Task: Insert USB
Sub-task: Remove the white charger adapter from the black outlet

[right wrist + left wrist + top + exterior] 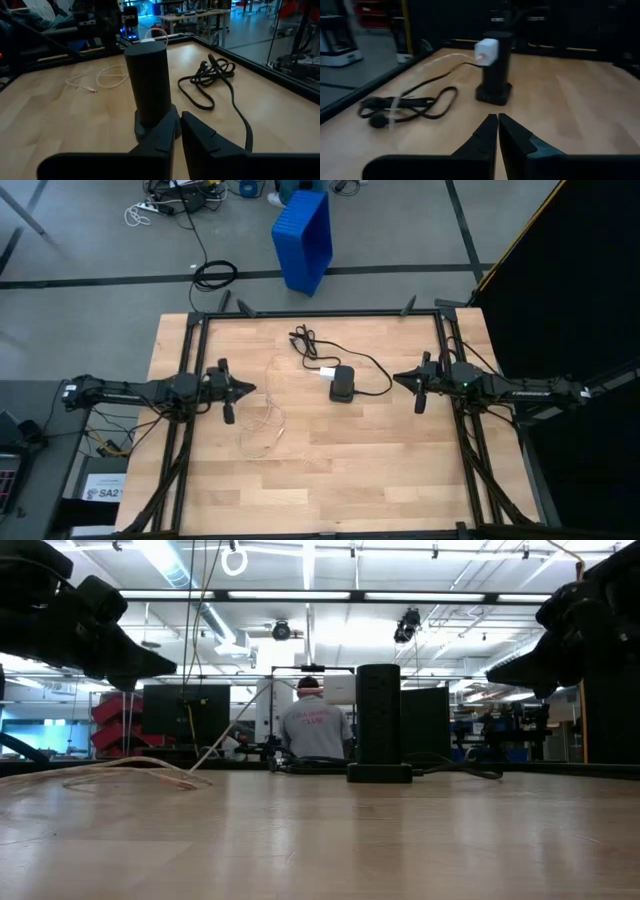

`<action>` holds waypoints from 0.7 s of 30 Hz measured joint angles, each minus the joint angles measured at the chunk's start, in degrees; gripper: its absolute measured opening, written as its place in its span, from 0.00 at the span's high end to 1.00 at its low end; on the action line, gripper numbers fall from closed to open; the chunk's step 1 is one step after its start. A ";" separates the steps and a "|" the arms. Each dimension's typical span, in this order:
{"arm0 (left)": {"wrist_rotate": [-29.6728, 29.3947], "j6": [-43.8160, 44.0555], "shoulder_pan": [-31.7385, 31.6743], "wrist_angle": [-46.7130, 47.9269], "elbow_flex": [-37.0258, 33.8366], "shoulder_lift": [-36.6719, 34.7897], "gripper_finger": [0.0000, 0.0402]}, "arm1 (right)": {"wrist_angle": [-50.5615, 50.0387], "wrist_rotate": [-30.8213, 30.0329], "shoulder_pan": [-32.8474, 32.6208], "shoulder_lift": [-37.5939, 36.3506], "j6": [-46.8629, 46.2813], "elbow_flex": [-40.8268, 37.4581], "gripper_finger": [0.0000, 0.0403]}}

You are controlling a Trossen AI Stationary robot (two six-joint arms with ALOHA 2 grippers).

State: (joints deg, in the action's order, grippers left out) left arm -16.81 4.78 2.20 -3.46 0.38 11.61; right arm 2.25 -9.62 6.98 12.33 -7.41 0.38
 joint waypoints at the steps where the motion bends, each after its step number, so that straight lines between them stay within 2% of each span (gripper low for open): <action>1: -1.98 0.00 0.00 -0.54 0.00 0.06 1.00 | 0.50 -1.07 0.00 0.33 -0.32 0.00 0.97; 4: -5.83 -0.25 -0.02 -5.27 0.02 0.19 1.00 | 5.22 -2.26 0.00 1.27 -0.97 0.00 0.98; 10: -6.37 -6.22 -0.02 -12.81 4.10 5.02 0.98 | 16.03 -1.58 -0.92 7.07 3.13 0.97 1.00; 17: -6.41 -10.74 -0.02 -28.47 7.30 22.26 0.85 | 32.98 -2.39 -1.36 21.84 7.98 1.42 0.98; 21: -6.37 -12.28 -0.02 -38.12 7.92 33.39 0.74 | 35.81 -2.37 -1.36 29.78 8.61 4.58 0.94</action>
State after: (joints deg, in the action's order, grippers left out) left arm -23.18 -7.50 2.17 -41.59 8.30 44.99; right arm 38.07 -11.99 5.63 42.11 1.21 4.96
